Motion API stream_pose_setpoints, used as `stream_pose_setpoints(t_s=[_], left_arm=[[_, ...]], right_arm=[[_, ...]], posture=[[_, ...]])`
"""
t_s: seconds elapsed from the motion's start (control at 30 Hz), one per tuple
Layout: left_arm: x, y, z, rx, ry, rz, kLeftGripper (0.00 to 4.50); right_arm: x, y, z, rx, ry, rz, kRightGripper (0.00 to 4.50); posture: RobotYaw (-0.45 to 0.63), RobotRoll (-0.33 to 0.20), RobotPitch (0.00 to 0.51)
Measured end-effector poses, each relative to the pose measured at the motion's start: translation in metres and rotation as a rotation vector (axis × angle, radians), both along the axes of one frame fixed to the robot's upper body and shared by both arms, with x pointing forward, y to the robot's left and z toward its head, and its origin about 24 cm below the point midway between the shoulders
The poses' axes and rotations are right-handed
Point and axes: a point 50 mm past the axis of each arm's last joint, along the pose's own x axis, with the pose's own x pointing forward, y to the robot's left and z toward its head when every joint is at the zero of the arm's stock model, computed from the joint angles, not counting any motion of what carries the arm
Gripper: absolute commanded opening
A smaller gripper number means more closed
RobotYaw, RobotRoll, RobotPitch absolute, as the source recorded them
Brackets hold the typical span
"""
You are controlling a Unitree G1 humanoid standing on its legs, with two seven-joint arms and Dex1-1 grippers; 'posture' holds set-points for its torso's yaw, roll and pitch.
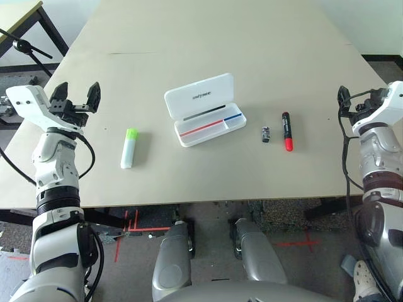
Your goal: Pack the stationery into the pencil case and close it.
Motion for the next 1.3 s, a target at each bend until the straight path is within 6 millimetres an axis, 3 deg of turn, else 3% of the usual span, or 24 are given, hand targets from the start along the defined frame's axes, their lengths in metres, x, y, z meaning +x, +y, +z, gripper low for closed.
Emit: stream_pose_setpoints(t_s=[0.63, 0.93, 1.3], left_arm=[[-0.010, -0.012, 0.006, 0.007, -0.011, -0.037, 4.48], [-0.018, -0.025, 0.017, 0.022, -0.006, -0.133, 4.48], [-0.037, -0.055, 0.022, 0.109, 0.091, -0.408, 4.48]], right_arm=[[0.012, 0.015, 0.018, -0.025, -0.020, 0.124, 4.50], [0.009, 0.033, 0.023, -0.100, -0.007, 0.386, 4.50], [-0.001, 0.048, 0.025, -0.164, 0.083, 0.674, 4.50]], posture=[[-0.08, 0.000, 0.184], [-0.07, 0.000, 0.198], [-0.06, 0.000, 0.201]])
